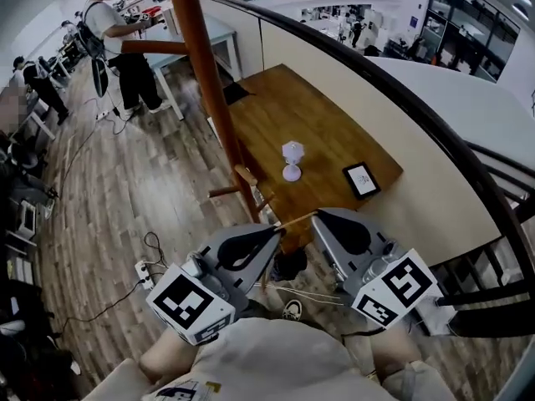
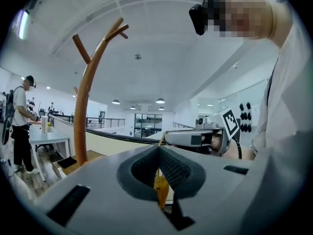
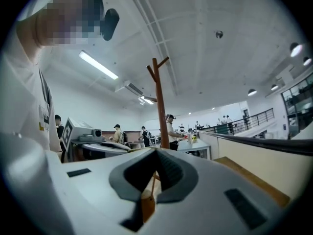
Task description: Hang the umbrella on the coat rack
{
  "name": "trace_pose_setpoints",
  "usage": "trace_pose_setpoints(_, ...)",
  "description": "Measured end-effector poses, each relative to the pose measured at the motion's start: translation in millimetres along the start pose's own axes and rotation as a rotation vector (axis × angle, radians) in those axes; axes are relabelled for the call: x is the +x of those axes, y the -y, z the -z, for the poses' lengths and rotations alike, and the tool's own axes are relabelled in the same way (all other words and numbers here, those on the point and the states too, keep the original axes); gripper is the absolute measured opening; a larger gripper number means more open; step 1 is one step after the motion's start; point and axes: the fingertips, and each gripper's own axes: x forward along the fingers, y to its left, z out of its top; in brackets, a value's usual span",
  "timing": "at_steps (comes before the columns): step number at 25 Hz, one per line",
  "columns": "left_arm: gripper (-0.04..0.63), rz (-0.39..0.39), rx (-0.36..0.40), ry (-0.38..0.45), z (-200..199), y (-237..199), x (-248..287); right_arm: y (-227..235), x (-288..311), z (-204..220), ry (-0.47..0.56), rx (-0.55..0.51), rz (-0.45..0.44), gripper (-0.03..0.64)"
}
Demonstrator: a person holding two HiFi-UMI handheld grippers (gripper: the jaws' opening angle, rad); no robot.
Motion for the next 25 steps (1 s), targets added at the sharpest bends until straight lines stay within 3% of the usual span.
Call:
trace_pose_setpoints(13,0.002,-0.130,-0.037,-0.011,10,-24,-26,-18,29,15,-0.009,0.075,-0.114,0.003)
trace_pose_setpoints(25,0.002,-0.111,-0.117,-0.007,21,-75,-7,13,81,18,-0.024,0.092,-0.055,0.003)
